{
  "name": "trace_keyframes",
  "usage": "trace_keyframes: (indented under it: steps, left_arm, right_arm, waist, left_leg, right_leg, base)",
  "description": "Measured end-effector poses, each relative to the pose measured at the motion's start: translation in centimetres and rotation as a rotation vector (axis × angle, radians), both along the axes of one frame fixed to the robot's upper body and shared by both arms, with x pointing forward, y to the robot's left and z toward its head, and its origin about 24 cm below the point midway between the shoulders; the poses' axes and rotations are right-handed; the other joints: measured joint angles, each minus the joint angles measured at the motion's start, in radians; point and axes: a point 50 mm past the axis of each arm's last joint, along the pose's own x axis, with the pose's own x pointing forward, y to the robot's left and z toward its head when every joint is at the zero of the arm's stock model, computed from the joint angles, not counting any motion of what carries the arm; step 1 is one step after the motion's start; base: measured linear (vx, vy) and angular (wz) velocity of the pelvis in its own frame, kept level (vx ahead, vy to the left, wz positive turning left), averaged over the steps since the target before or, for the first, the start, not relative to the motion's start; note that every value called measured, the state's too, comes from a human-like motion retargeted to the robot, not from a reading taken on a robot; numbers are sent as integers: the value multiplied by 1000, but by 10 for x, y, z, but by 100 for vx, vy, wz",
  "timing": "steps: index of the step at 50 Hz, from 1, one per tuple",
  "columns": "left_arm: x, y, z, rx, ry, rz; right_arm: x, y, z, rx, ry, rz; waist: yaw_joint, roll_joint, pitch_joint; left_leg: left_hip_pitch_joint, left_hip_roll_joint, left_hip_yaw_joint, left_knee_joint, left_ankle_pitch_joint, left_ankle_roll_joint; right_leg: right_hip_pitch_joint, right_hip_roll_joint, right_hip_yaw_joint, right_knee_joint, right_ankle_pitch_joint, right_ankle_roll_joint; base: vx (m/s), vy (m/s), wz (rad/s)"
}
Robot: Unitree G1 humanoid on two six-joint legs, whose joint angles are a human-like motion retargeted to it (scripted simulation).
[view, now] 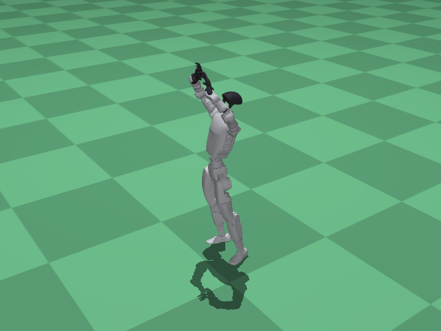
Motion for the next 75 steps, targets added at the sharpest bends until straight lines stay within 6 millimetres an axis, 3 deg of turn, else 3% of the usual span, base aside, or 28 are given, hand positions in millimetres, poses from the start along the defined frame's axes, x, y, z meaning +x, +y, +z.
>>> trace_keyframes:
  steps: [6,12,19,25,28,30,32,33,36,38,39,42,44,48,53,56,61,65,68,71,73,75]
  left_arm:
    - [14,77,34,-210,-64,284]
    - [1,164,53,-425,-91,504]
    - [-50,267,64,-750,-171,718]
    - [-107,347,51,-1116,-275,835]
    - [-131,376,35,-1279,-320,820]
    - [-145,396,19,-1375,-335,814]
    - [-167,424,-9,-1512,-347,852]
    - [-181,435,-22,-1585,-377,861]
    - [-218,458,-59,-1721,-478,877]
    - [-240,466,-78,-1786,-551,840]
    - [-253,468,-86,-1822,-589,781]
    - [-301,471,-108,-1933,-691,529]
    - [-326,471,-119,-1987,-725,410]
    - [-346,469,-127,-2023,-747,308]
    - [-349,468,-124,-2015,-729,244]
    - [-343,467,-117,-1998,-711,196]
    - [-322,465,-98,-1958,-688,107]
    - [-295,461,-76,-1928,-668,-35]
    - [-265,451,-54,-1850,-595,-132]
    - [-229,433,-30,-1723,-481,-215]
    - [-202,417,-15,-1626,-383,-261]
    - [-175,398,-3,-1523,-265,-305]
  right_arm:
    - [-9,-84,32,308,-79,-163]
    - [-40,-183,42,659,-161,-358]
    - [-102,-286,16,1082,-229,-462]
    - [-154,-345,-25,1304,-277,-416]
    - [-181,-365,-48,1347,-240,-289]
    - [-201,-373,-59,1378,-165,-115]
    - [-208,-374,-55,1436,91,399]
    - [-206,-375,-56,1445,241,563]
    - [-209,-377,-71,1398,461,850]
    - [-217,-381,-86,1376,527,956]
    - [-230,-385,-97,1365,532,1007]
    - [-298,-383,-116,1298,464,1110]
    - [-319,-377,-111,1271,450,1149]
    - [-319,-376,-107,1279,450,1175]
    - [-310,-379,-101,1321,403,1109]
    - [-305,-382,-96,1369,336,1007]
    - [-293,-387,-83,1495,92,677]
    - [-290,-392,-80,1624,-381,418]
    - [-277,-387,-75,1634,-603,384]
    - [-255,-374,-62,1536,-658,364]
    - [-231,-361,-51,1444,-615,338]
    - [-208,-351,-45,1370,-539,206]
  waist:
    - [10,5,-83]
    - [15,11,-121]
    - [28,16,-137]
    - [45,6,-137]
    - [60,-15,-137]
    - [69,-24,-137]
    - [68,4,-137]
    - [64,17,-137]
    - [51,47,-137]
    - [45,54,-137]
    - [45,49,-125]
    - [69,33,-40]
    - [77,43,-3]
    - [65,54,15]
    - [46,53,36]
    - [37,50,55]
    - [26,46,97]
    - [16,40,137]
    - [7,34,167]
    - [-4,31,200]
    - [-12,32,222]
    - [-23,31,243]
  left_leg:
    - [36,1,28,-1,-8,8]
    - [74,3,56,-3,-12,4]
    - [108,11,84,-7,-11,-9]
    - [131,14,95,-10,-16,-15]
    - [135,9,93,-12,-19,-9]
    - [135,3,91,-12,-21,-2]
    - [138,-4,88,-11,-24,15]
    - [141,-8,86,-11,-24,25]
    - [138,-14,82,-11,-26,38]
    - [130,-18,80,-11,-26,44]
    - [123,-20,76,-11,-26,47]
    - [110,-26,69,-8,-28,54]
    - [110,-27,68,-7,-30,56]
    - [104,-27,64,-7,-31,56]
    - [80,-22,54,-8,-27,49]
    - [61,-18,47,-11,-19,43]
    - [25,-16,34,-24,1,32]
    - [-1,-9,26,-39,26,4]
    - [-16,-5,21,-49,44,-15]
    - [-30,-4,15,-56,59,-29]
    - [-38,-4,9,-60,66,-36]
    - [-44,-5,2,-63,69,-47]
  right_leg:
    - [20,3,17,11,-24,0]
    - [42,7,32,22,-45,0]
    - [62,22,47,23,-55,0]
    - [79,28,53,24,-64,0]
    - [82,22,52,26,-68,0]
    - [82,16,52,28,-70,0]
    - [86,8,52,29,-71,0]
    - [89,4,53,28,-70,0]
    - [88,-3,53,26,-69,0]
    - [82,-7,52,25,-68,0]
    - [76,-10,51,26,-68,0]
    - [64,-18,48,32,-68,0]
    - [64,-20,49,34,-69,0]
    - [58,-20,50,33,-65,0]
    - [40,-15,43,27,-53,0]
    - [25,-10,36,21,-42,0]
    - [-4,-4,23,6,-17,0]
    - [-26,10,13,-7,5,0]
    - [-39,17,7,-14,19,0]
    - [-51,21,2,-19,31,0]
    - [-57,21,-3,-21,37,0]
    - [-61,19,-8,-19,39,0]
  base:
    - [15,-3,-18]
    - [11,-3,-16]
    - [6,-3,-13]
    - [0,0,0]
    - [0,0,0]
    - [0,0,0]
    - [4,6,-1]
    - [3,6,-2]
    - [2,4,0]
    - [0,0,0]
    - [0,0,0]
    - [0,0,0]
    - [0,0,0]
    - [-1,0,1]
    - [-8,0,8]
    - [-12,-2,10]
    - [-14,-2,12]
    - [-17,-6,11]
    - [-17,-4,9]
    - [-16,-3,10]
    - [-15,0,16]
    - [-14,3,19]
